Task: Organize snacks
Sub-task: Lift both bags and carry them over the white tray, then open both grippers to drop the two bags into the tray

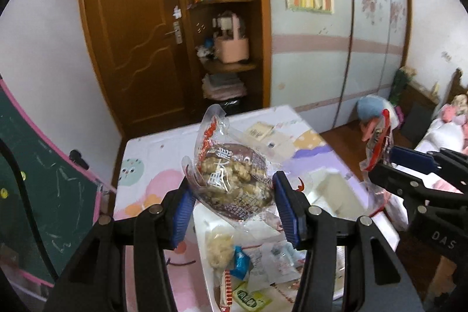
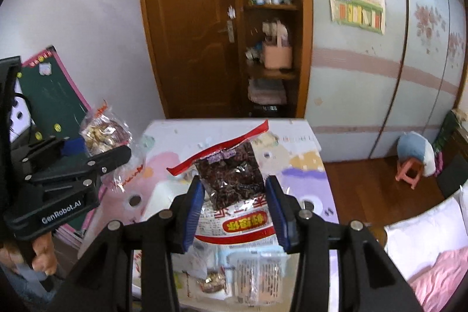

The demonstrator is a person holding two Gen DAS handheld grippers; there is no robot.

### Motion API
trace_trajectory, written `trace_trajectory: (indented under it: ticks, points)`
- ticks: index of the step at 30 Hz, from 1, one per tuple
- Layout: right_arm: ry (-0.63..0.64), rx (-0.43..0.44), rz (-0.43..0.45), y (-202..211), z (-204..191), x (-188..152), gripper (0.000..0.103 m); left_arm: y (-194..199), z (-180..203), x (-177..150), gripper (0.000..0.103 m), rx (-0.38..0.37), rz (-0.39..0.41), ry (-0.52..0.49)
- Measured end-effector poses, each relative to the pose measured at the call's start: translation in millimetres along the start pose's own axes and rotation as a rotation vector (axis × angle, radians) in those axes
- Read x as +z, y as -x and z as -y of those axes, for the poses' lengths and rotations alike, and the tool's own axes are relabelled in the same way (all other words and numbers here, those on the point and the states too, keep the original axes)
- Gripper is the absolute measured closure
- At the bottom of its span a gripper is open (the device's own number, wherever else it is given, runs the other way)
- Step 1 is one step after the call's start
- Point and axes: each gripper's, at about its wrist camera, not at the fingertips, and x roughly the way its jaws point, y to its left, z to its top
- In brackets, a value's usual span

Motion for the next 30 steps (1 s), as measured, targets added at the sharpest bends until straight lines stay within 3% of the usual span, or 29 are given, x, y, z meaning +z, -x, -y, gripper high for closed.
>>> trace_trajectory:
  ticks: [4,12,16,21,30]
  points:
    - [-0.027,0.021,-0.108,-26.3,4.3,-19.3,0.060,-24.7,4.4,-23.9,0.052,-0.010,-0.077,0.001]
    - [-0.063,0.018,-0.212,-55.7,9.8,-35.2,0.059,-60.0,4.4,-57.8,0.051,0.011,-0.219,0.009]
    - [-0.081,0.030,-0.235,-64.1,8.3,-35.6,0.055,-60.0,4.2,-61.5,0.019,0.047,-0.207,0.015]
    - [-0.113,0.037,-0.256,-70.3,12.1,-38.3,0.050,-57.7,3.7,-58.0,0.018,0.046,-0.186,0.019]
    - [-0.110,0.049,-0.298,-79.5,7.1,-41.7,0.050,-68.6,10.3,-66.0,0.017,0.028,-0.235,0.007]
